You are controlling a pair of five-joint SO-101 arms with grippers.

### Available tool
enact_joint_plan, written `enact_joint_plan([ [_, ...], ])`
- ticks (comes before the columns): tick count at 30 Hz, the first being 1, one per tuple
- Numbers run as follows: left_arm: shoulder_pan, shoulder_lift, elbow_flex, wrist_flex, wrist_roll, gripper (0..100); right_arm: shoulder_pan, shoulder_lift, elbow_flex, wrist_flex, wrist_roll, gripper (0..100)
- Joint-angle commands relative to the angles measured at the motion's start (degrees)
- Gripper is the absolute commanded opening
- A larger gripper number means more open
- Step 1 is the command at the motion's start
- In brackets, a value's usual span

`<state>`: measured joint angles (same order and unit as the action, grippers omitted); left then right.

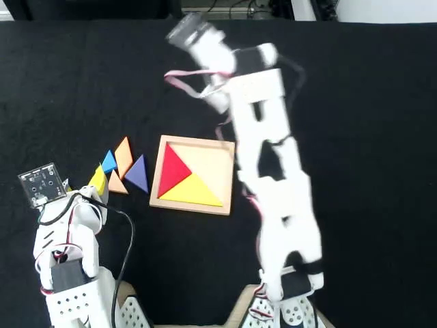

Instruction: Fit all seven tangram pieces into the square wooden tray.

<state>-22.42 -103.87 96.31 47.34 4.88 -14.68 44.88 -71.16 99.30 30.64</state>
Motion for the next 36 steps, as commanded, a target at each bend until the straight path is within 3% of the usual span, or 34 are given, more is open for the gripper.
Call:
enact_joint_plan([
  [1, 1.63, -0.18, 1.01, -0.53, 0.26, 26, 2.99, -14.99, 9.54, 2.02, -7.65, 3.1],
  [6, 1.98, -0.18, 1.01, -0.44, 0.26, 26, 3.08, -29.85, 33.36, 1.58, -14.51, 3.0],
  [10, 2.07, -0.09, 1.01, -0.35, 0.26, 26, 5.63, -35.65, 51.21, -3.52, -15.91, 1.1],
  [15, 2.15, 0.09, 1.01, -0.62, 0.26, 26, 11.87, -36.88, 71.87, -20.75, -22.33, 1.1],
  [20, 2.15, 0.09, 1.01, -0.79, 0.26, 26, 13.54, -36.79, 88.31, -37.89, -31.65, 1.1],
  [25, 2.15, 0.26, -0.22, 0.26, -5.63, 25, 15.91, -38.02, 95.52, -49.14, -32.70, 1.1],
  [29, 4.26, 0.09, -4.88, 8.97, -8.00, 23, 20.57, -38.64, 99.74, -56.53, -32.53, 1.1],
  [33, 8.66, 0.79, -12.62, 14.15, -10.99, 23, 21.63, -38.55, 99.91, -56.97, -32.88, 1.1],
  [36, 11.21, 5.98, -17.98, 13.27, -11.25, 23, 20.22, -38.55, 100.09, -56.97, -32.88, 1.1],
])
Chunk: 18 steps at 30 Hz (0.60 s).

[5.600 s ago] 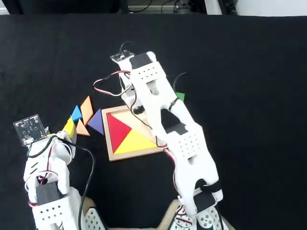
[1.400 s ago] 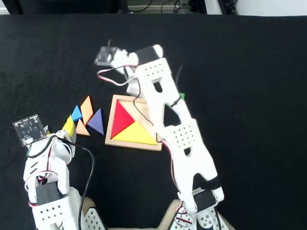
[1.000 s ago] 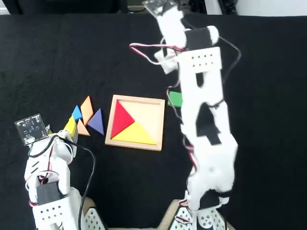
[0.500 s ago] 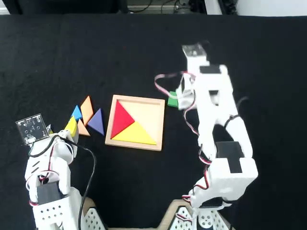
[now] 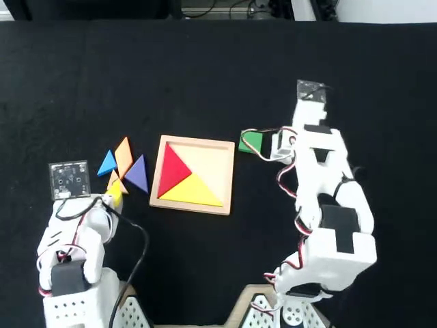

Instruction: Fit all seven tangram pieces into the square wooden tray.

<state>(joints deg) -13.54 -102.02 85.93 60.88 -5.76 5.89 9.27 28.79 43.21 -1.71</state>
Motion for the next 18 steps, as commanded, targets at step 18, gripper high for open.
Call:
enact_joint_plan([
  [18, 13.05, 78.42, -53.23, -2.90, 8.00, 23, -0.44, -2.51, 0.04, -1.32, -0.09, 1.1],
])
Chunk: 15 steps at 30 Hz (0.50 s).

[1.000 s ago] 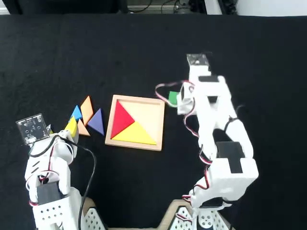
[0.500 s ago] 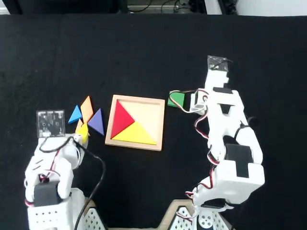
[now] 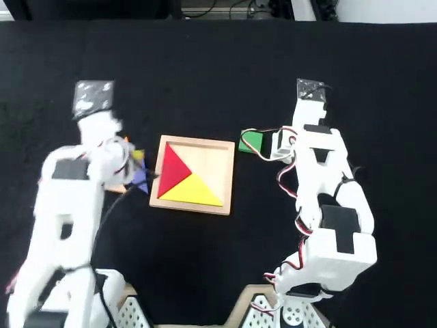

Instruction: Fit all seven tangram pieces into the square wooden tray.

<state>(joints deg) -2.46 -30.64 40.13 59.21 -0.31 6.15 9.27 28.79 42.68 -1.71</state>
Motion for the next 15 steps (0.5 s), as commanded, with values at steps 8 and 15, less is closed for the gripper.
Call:
enact_joint_plan([
  [8, -1.71, 30.15, -18.59, -1.14, 16.53, 22, -0.79, -2.51, 0.04, -0.79, 0.00, 1.1],
  [15, -0.92, 32.44, -18.68, -3.25, 19.25, 22, -0.79, -2.51, 0.04, -0.79, 0.00, 1.1],
])
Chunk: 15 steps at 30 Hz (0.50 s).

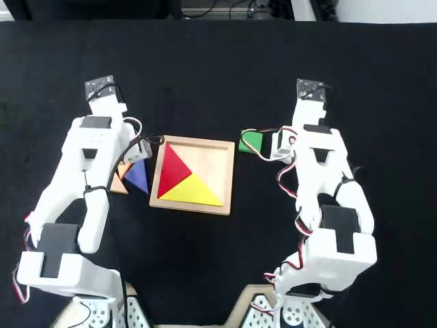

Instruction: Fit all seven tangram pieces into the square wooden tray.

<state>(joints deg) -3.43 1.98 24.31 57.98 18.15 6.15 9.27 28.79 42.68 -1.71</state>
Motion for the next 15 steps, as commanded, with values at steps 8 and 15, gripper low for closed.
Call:
enact_joint_plan([
  [8, -3.30, -0.09, -2.68, -4.13, 0.97, 22, -0.79, -2.51, 0.13, -0.79, 0.00, 1.1],
  [15, -2.07, -0.53, 0.40, -5.71, 0.53, 22, -0.88, -2.51, 0.13, -0.79, 0.00, 1.1],
])
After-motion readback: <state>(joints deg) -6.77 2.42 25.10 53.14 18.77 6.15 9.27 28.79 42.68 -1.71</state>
